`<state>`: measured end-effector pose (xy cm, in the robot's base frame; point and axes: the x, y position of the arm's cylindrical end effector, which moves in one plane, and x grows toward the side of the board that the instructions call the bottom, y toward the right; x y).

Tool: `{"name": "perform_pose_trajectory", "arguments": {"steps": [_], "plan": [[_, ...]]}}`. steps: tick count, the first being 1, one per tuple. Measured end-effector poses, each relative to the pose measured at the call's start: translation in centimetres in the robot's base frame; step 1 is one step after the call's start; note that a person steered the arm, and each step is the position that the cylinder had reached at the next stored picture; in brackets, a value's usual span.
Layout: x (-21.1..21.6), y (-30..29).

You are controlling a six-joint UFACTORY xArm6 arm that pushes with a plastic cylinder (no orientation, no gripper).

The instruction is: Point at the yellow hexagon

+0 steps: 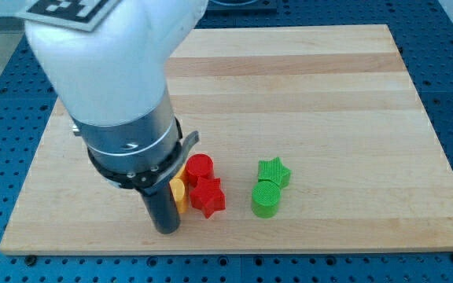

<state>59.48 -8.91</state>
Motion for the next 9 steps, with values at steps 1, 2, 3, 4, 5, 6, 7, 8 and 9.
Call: {"name": "perform_pose_trajectory", "arguments": {"steps": [1, 2, 3, 4, 5, 6, 7, 8, 9], "plan": [[1.7, -0.8], [2.3, -4.4], [-1.6, -6.3], [-6.2, -6.7], [-11.6, -6.2], [-16.3, 0.4], [-19.6, 4.7], [-19.9, 4.8], [-19.9, 4.8]]}}
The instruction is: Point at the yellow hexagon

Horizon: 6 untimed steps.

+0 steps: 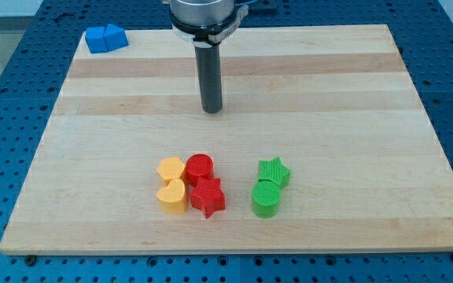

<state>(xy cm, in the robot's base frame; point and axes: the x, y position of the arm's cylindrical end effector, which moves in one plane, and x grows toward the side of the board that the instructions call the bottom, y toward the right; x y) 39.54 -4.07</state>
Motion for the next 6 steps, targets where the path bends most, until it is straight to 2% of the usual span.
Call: {"name": "perform_pose_trajectory", "arguments": {"steps": [2, 4, 6], "plan": [[-1.4, 0.0], [-1.2, -5.3], [2.6, -7.1]]}}
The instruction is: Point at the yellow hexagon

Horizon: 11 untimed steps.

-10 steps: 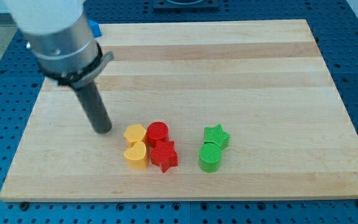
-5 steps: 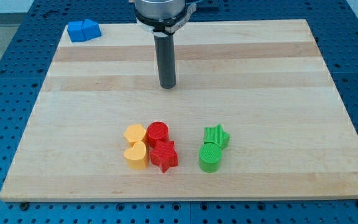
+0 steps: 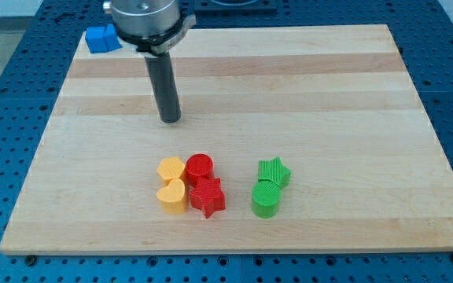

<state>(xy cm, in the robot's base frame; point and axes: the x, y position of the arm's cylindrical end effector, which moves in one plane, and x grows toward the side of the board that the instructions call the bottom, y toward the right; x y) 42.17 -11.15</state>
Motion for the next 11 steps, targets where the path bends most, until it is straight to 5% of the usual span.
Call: {"name": "perform_pose_trajectory", "arguments": {"steps": [3, 7, 11], "plan": [[4.3, -8.7], [7.4, -8.3], [8.1, -0.5]]}}
